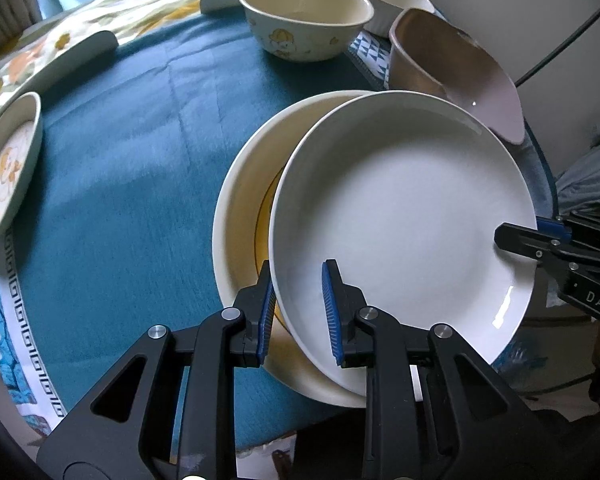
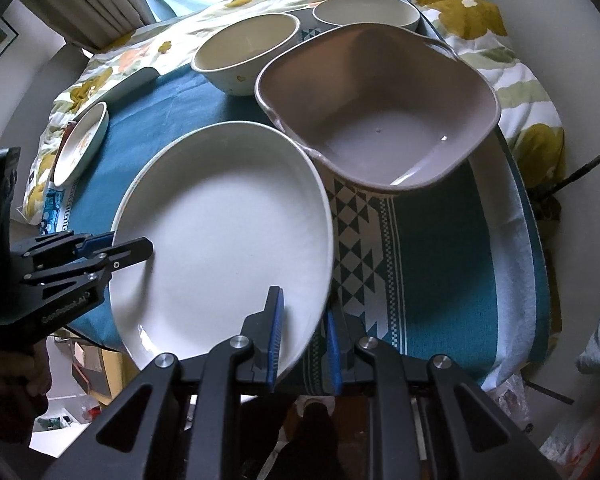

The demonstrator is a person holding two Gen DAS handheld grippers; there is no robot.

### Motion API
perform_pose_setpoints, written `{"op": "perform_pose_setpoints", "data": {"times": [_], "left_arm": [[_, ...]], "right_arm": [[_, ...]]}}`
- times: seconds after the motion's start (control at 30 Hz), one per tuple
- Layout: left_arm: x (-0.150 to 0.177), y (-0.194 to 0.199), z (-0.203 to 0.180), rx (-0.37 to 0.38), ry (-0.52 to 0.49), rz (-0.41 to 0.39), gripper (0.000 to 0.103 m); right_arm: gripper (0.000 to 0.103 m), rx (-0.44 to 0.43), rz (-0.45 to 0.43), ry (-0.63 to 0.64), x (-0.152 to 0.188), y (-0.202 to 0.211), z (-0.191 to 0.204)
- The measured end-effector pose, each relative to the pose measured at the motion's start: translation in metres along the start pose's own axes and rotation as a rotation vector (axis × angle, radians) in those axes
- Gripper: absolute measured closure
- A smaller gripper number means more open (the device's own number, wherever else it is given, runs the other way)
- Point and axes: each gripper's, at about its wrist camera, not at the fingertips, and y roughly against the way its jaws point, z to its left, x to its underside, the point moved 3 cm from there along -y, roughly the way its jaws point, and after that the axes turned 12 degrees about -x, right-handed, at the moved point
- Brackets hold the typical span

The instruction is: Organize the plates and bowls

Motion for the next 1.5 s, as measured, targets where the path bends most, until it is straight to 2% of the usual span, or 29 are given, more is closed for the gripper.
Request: {"op": "perform_pose_setpoints", "data": {"times": [0.27, 0.53, 0.63, 0.87, 1.13, 1.3, 1.4, 1.47, 1.5], "left_arm": [[0.001, -0.003, -0.007, -0.067, -0.037, 0.001, 0.083], [0.0, 0.01, -0.03, -0.273, -0.171, -0.075, 0.083], [-0.001, 0.014, -0.03, -0.308, -0.189, -0.093, 0.083], [-0.002, 0.016, -0.019, -0.339, -0.17, -0.101, 0.083], [-0.004, 0.014, -0.015, -0.295, -0.137, -0.096, 0.083], [-0.007, 0.049, -0.005, -0.237, -0.047, -0.146, 0.083], [-0.008, 0.088, 0.014, -0.2, 0.072, -0.204, 0.083], [-0.005, 0.113, 0.031, -0.202, 0.149, -0.246, 0.077], [-0.003, 0.124, 0.04, -0.206, 0.188, -0.266, 0.059]], "right_arm": [[0.085, 0.002, -0.006, -0.003, 0.001, -0.001, -0.001], [0.085, 0.016, -0.008, 0.005, 0.001, -0.001, 0.001], [0.085, 0.035, -0.008, 0.019, 0.002, -0.001, 0.004], [0.085, 0.042, -0.014, 0.019, 0.002, -0.001, 0.005], [0.085, 0.038, -0.03, 0.017, 0.003, 0.0, 0.006], [0.085, 0.0, -0.1, 0.081, -0.006, 0.028, 0.025], [0.085, -0.072, -0.152, 0.152, -0.018, 0.048, 0.049], [0.085, -0.13, -0.175, 0.209, -0.028, 0.058, 0.068], [0.085, -0.164, -0.182, 0.237, -0.034, 0.062, 0.079]]}}
